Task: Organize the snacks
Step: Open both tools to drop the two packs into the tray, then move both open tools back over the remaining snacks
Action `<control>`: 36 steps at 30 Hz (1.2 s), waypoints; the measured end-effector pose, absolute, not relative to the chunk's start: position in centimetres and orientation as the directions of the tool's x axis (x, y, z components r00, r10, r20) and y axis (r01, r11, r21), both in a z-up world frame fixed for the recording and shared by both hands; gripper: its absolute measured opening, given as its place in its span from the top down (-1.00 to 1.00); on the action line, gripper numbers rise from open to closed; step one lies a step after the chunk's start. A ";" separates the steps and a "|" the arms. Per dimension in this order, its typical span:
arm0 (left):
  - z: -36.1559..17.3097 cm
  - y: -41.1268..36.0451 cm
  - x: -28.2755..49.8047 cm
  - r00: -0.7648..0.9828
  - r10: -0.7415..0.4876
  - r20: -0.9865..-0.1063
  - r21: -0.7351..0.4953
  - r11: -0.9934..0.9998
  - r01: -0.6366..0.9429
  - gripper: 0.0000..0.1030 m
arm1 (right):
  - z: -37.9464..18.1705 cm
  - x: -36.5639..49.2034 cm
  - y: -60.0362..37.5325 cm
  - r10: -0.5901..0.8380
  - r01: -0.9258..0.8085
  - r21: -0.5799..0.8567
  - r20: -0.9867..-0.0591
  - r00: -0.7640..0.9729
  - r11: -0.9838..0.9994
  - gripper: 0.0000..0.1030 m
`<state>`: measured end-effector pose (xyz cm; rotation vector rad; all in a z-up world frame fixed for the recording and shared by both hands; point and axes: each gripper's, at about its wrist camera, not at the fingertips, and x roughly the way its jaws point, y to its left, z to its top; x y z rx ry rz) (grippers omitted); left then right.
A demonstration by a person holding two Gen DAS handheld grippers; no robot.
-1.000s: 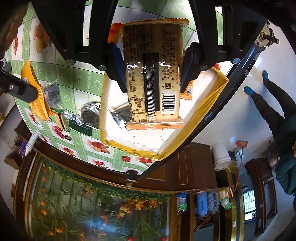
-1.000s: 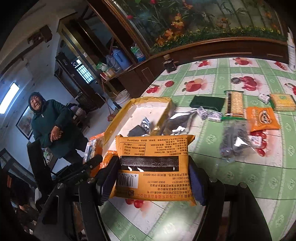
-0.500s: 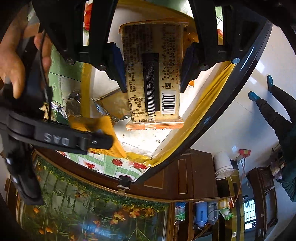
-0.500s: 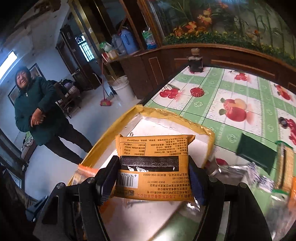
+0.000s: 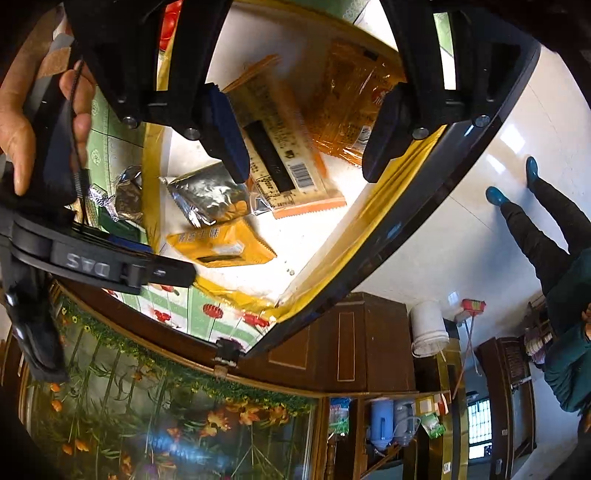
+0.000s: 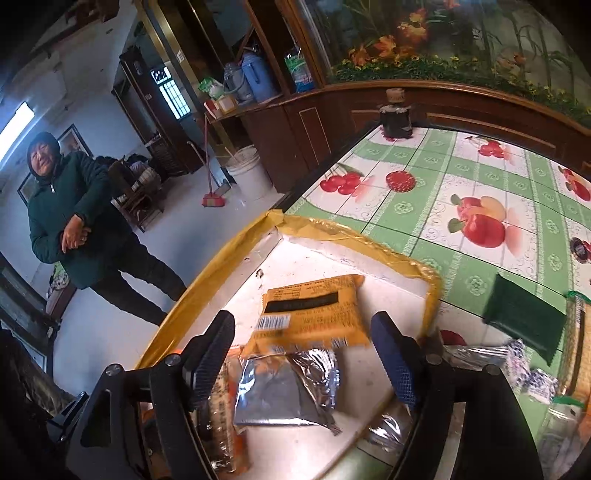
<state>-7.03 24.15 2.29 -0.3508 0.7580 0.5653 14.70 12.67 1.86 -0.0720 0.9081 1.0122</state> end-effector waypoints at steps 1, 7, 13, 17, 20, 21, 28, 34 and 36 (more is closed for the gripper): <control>2.4 24.1 -7.1 0.592 0.353 -0.725 -0.098 0.797 -0.596 -0.21 | 2.2 14.7 11.8 0.706 -0.748 0.351 -0.675 0.214 0.563 -0.52; 2.8 23.4 -7.7 0.596 0.342 -0.727 -0.117 0.793 -0.597 -0.21 | 3.5 14.3 6.4 0.724 -0.707 0.389 -0.643 0.250 0.591 -0.52; 3.1 22.0 -7.4 0.600 0.328 -0.729 -0.120 0.803 -0.583 -0.21 | 4.1 13.8 0.0 0.729 -0.652 0.420 -0.610 0.312 0.631 -0.52; 3.3 20.5 -7.0 0.612 0.303 -0.730 -0.125 0.822 -0.556 -0.21 | 4.0 13.4 -4.7 0.714 -0.616 0.425 -0.606 0.350 0.663 -0.52; 3.5 18.8 -6.2 0.628 0.274 -0.729 -0.131 0.844 -0.520 -0.21 | 3.3 13.3 -8.5 0.687 -0.575 0.421 -0.616 0.387 0.701 -0.52; 3.5 18.0 -5.8 0.633 0.259 -0.730 -0.133 0.854 -0.503 -0.21 | 3.0 13.3 -9.7 0.677 -0.558 0.424 -0.621 0.395 0.714 -0.52; 3.3 13.2 -2.9 0.652 0.175 -0.738 -0.135 0.908 -0.396 -0.21 | 0.8 13.6 -16.2 0.600 -0.470 0.398 -0.667 0.442 0.788 -0.54; 2.9 9.6 0.7 0.644 0.158 -0.748 -0.082 0.942 -0.326 -0.21 | -0.4 14.0 -19.3 0.579 -0.417 0.412 -0.674 0.459 0.810 -0.54; 2.5 8.9 2.3 0.630 0.144 -0.763 -0.076 0.948 -0.309 -0.21 | -0.6 14.0 -19.9 0.583 -0.408 0.424 -0.672 0.457 0.808 -0.54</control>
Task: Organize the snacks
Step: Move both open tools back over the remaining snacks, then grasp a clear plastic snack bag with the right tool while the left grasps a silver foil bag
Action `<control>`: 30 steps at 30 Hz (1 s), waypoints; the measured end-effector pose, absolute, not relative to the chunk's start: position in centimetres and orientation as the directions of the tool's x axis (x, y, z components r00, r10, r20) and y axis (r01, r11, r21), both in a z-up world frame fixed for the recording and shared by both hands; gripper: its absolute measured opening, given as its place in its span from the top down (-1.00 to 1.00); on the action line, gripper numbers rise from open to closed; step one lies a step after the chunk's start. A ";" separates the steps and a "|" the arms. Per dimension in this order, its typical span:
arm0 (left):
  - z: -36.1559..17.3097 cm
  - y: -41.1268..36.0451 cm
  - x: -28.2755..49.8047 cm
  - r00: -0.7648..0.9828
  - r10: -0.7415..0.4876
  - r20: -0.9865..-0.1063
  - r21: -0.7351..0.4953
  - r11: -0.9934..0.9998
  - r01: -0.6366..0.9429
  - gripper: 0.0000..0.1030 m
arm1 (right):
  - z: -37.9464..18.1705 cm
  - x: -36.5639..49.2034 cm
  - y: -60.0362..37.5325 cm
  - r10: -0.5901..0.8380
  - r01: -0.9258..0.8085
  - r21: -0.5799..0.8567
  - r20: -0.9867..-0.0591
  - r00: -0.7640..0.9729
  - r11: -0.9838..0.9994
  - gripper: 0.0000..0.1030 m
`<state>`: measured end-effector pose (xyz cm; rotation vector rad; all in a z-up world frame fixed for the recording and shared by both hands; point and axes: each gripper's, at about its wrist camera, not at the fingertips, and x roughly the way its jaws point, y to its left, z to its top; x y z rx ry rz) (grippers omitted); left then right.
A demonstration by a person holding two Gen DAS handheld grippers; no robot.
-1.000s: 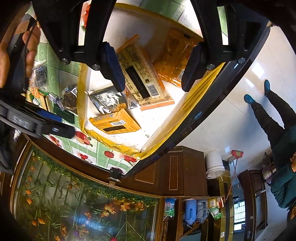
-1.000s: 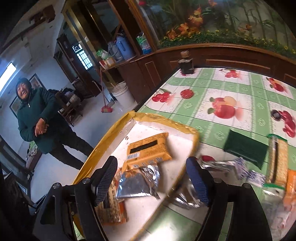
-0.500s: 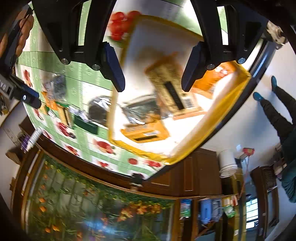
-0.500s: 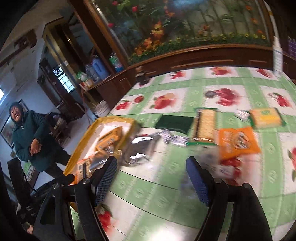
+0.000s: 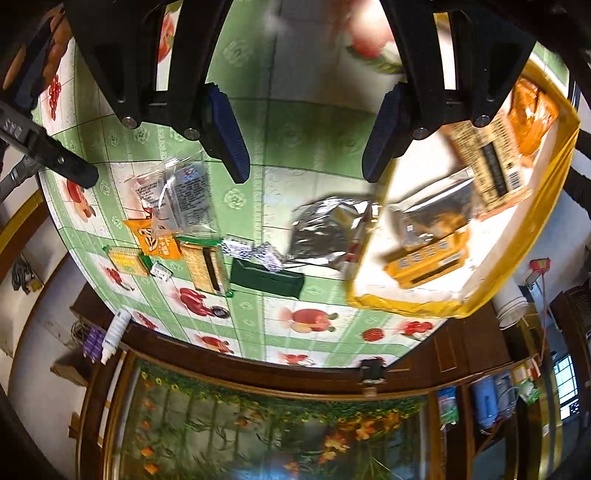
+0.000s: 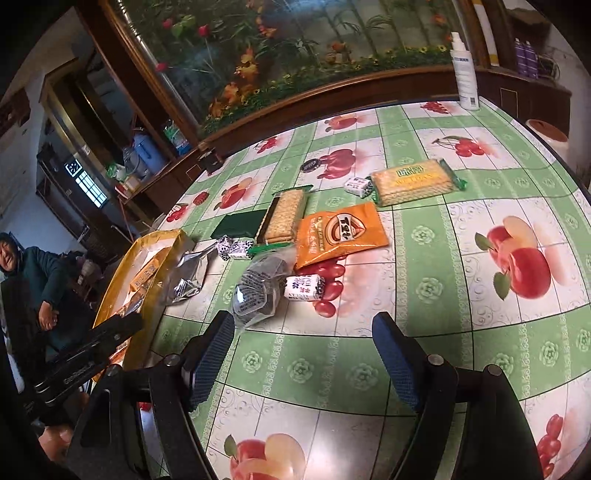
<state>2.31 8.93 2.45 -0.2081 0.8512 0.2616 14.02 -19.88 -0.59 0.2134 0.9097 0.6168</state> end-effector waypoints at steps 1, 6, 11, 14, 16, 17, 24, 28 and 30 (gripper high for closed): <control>2.3 8.7 2.9 0.626 0.134 -0.768 -0.080 0.950 -0.302 -0.21 | -0.6 14.0 -20.0 0.584 -0.409 0.424 -0.672 0.455 0.808 -0.54; 1.3 7.8 6.3 0.607 0.133 -0.784 -0.058 0.957 -0.284 -0.21 | -0.5 14.0 -20.0 0.572 -0.420 0.401 -0.679 0.459 0.814 -0.54; 0.1 9.0 8.1 0.585 0.119 -0.802 -0.079 0.950 -0.302 -0.20 | -0.6 14.2 -19.4 0.561 -0.437 0.376 -0.693 0.452 0.817 -0.54; -0.6 10.5 8.8 0.577 0.097 -0.811 -0.112 0.942 -0.316 -0.20 | -1.0 14.3 -17.9 0.552 -0.475 0.339 -0.711 0.435 0.812 -0.54; -0.6 11.2 9.2 0.588 0.094 -0.804 -0.116 0.944 -0.309 -0.20 | -1.4 14.3 -16.5 0.542 -0.500 0.308 -0.721 0.433 0.809 -0.54; -0.6 11.4 9.4 0.588 0.096 -0.803 -0.112 0.945 -0.308 -0.20 | -1.5 14.4 -15.8 0.538 -0.511 0.296 -0.725 0.430 0.807 -0.54; -0.6 12.3 10.1 0.608 0.043 -0.793 -0.146 0.955 -0.258 -0.20 | -3.0 16.0 -10.9 0.527 -0.559 0.258 -0.752 0.396 0.788 -0.53; -0.6 10.1 10.2 0.607 0.059 -0.793 -0.074 0.979 -0.192 -0.20 | -3.7 16.7 -8.2 0.461 -0.583 0.162 -0.787 0.410 0.796 -0.25; -0.9 9.4 10.7 0.591 0.116 -0.798 0.000 0.981 -0.193 -0.21 | -4.1 16.9 -8.0 0.442 -0.593 0.131 -0.794 0.418 0.794 -0.20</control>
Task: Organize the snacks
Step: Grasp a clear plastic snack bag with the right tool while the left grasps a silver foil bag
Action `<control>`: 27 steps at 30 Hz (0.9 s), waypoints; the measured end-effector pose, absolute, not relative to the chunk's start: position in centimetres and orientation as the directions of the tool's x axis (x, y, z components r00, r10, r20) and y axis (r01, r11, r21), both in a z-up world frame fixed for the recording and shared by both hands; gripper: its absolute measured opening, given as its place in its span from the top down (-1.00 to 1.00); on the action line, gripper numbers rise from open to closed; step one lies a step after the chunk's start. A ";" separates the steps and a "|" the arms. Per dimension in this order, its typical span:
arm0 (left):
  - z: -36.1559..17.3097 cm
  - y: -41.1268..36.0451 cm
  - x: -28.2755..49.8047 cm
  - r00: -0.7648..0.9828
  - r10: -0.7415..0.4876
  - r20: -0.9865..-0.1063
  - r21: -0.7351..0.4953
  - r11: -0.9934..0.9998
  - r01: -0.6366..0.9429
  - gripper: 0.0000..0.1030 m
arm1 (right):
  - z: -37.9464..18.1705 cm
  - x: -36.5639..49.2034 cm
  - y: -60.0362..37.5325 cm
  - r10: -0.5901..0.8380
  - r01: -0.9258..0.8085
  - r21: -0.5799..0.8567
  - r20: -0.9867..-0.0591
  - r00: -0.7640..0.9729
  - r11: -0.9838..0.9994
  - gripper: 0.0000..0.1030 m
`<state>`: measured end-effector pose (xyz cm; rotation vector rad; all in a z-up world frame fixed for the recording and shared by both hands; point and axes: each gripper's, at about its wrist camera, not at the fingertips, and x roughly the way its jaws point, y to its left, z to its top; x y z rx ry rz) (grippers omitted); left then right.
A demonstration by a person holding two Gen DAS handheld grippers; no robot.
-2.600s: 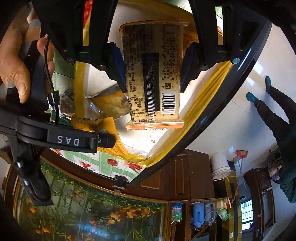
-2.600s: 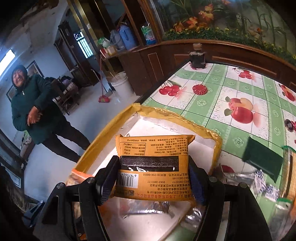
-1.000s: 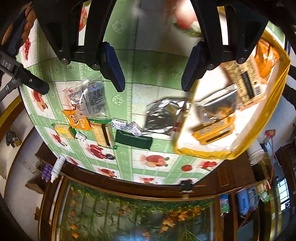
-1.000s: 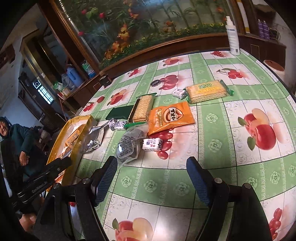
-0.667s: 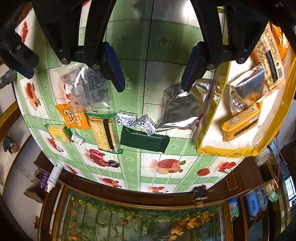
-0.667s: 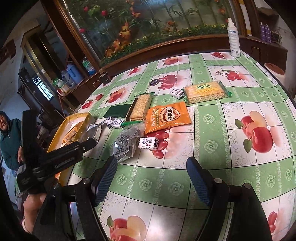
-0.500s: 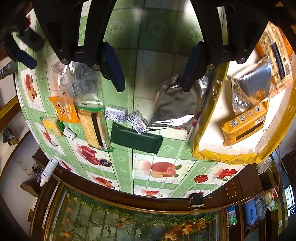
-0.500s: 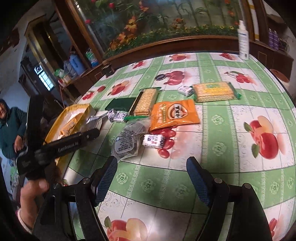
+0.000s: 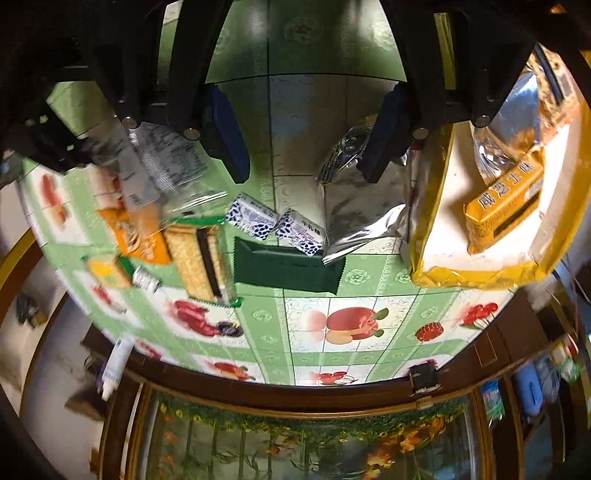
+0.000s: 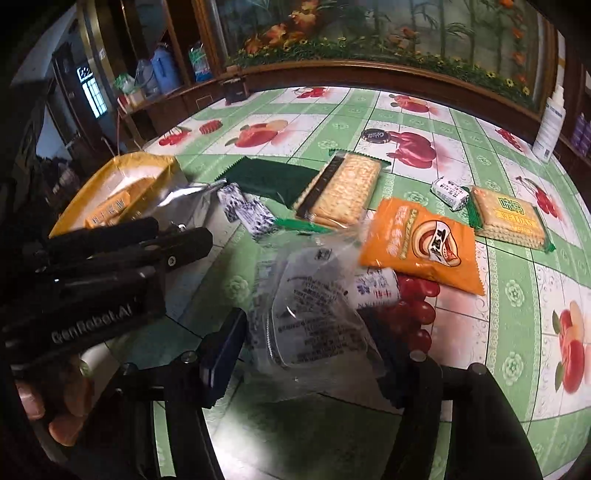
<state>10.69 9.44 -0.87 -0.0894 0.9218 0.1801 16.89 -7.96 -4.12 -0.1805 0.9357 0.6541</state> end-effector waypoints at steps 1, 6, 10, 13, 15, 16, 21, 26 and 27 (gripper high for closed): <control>-1.0 9.3 10.9 0.588 0.135 -0.797 0.022 0.980 -0.195 -0.21 | -4.2 17.0 -8.3 0.445 -0.590 0.138 -0.793 0.416 0.796 -0.17; -1.1 9.1 11.6 0.568 0.211 -0.795 0.084 0.967 -0.241 -0.20 | -3.8 17.1 -11.3 0.483 -0.556 0.213 -0.779 0.399 0.803 0.04; -1.5 9.3 12.2 0.537 0.292 -0.791 0.152 0.945 -0.290 -0.20 | -3.2 16.7 -13.5 0.486 -0.532 0.229 -0.770 0.413 0.815 0.12; -2.2 8.9 12.6 0.523 0.342 -0.781 0.204 0.931 -0.303 -0.26 | -3.4 16.6 -14.6 0.503 -0.523 0.262 -0.769 0.395 0.811 0.12; -2.1 7.6 12.8 0.531 0.340 -0.776 0.231 0.937 -0.264 0.06 | -3.3 16.6 -15.0 0.513 -0.516 0.280 -0.766 0.389 0.809 0.12; -2.0 6.7 12.7 0.541 0.336 -0.771 0.241 0.940 -0.240 0.20 | -3.3 16.6 -15.1 0.512 -0.515 0.280 -0.765 0.390 0.810 0.12; -1.5 4.2 12.5 0.559 0.244 -0.793 0.198 0.970 -0.143 0.80 | -3.2 15.7 -15.9 0.526 -0.513 0.298 -0.758 0.385 0.805 0.13; -1.0 6.7 12.0 0.562 0.277 -0.780 0.172 0.957 -0.234 0.53 | -3.1 15.2 -17.2 0.525 -0.500 0.304 -0.755 0.392 0.811 0.12; -0.8 7.1 11.8 0.565 0.272 -0.779 0.154 0.956 -0.249 0.48 | -3.1 15.2 -17.3 0.524 -0.497 0.305 -0.755 0.394 0.812 0.12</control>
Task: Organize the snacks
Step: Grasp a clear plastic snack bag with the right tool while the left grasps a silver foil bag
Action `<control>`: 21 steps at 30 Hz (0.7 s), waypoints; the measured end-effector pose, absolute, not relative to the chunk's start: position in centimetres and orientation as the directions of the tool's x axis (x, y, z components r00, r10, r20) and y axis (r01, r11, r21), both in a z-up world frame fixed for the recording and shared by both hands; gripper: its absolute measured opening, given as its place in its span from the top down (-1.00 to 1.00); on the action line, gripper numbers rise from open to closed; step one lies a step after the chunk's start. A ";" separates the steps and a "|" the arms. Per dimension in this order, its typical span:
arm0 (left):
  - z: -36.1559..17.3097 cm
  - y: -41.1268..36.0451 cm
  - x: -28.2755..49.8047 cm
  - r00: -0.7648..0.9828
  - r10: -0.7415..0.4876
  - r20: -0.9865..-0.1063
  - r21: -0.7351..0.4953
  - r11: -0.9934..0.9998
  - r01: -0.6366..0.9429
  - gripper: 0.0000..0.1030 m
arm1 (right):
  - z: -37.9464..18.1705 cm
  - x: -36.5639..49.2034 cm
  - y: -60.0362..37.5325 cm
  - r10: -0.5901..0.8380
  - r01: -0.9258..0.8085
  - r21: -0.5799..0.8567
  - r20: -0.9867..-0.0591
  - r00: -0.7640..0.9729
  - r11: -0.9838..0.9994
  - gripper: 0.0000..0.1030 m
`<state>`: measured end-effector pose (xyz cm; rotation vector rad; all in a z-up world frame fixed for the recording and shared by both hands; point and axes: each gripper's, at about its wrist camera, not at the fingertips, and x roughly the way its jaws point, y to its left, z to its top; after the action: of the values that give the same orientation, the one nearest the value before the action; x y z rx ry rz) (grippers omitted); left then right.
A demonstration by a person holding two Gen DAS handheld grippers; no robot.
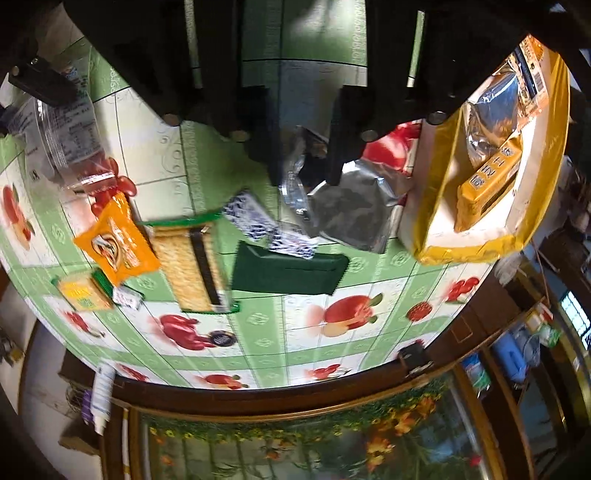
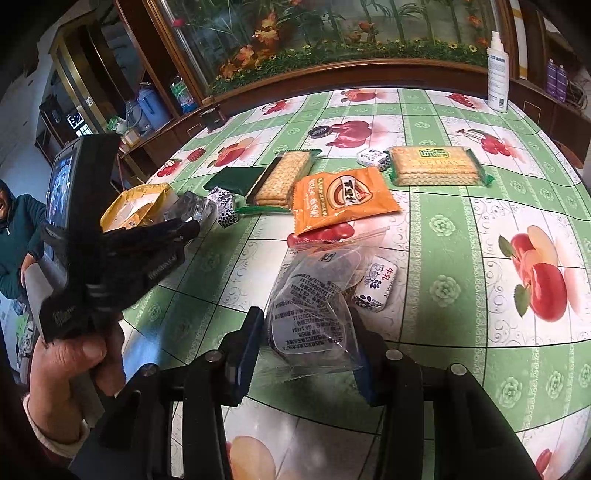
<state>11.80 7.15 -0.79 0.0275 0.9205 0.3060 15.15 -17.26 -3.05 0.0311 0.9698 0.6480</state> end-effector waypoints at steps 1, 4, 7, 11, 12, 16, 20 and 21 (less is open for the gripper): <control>-0.5 7.5 11.6 0.573 0.271 -0.773 0.140 0.955 -0.263 0.47 | -3.0 15.2 -17.3 0.526 -0.495 0.309 -0.755 0.392 0.812 0.12; 0.7 8.4 11.3 0.610 0.273 -0.744 0.117 0.952 -0.283 0.02 | -2.7 15.3 -17.4 0.530 -0.494 0.314 -0.751 0.393 0.811 0.12; -0.1 9.8 12.7 0.575 0.249 -0.780 0.093 0.954 -0.286 -0.27 | -2.5 15.3 -17.3 0.535 -0.493 0.320 -0.748 0.393 0.809 0.12; -1.2 10.8 13.8 0.578 0.160 -0.800 -0.006 0.962 -0.274 -0.29 | -2.5 15.5 -16.8 0.541 -0.496 0.325 -0.746 0.389 0.805 0.12; -1.2 10.5 14.2 0.577 0.147 -0.803 -0.003 0.968 -0.251 -0.29 | -2.5 15.5 -16.8 0.544 -0.497 0.328 -0.744 0.388 0.803 0.12; -1.0 7.5 15.0 0.592 0.213 -0.778 0.129 0.975 -0.182 -0.26 | -2.5 15.5 -17.0 0.554 -0.495 0.341 -0.737 0.386 0.799 0.12; -1.3 8.1 15.1 0.592 0.199 -0.781 0.103 0.976 -0.193 -0.19 | -2.4 15.8 -17.5 0.553 -0.490 0.343 -0.737 0.388 0.801 0.12; -1.2 8.6 15.1 0.589 0.209 -0.781 0.103 0.972 -0.209 -0.19 | -2.4 15.9 -17.7 0.551 -0.487 0.343 -0.738 0.389 0.803 0.12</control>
<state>15.13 8.61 -1.22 -0.0002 0.9092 0.2438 15.88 -17.73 -2.42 0.0744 0.9675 0.6610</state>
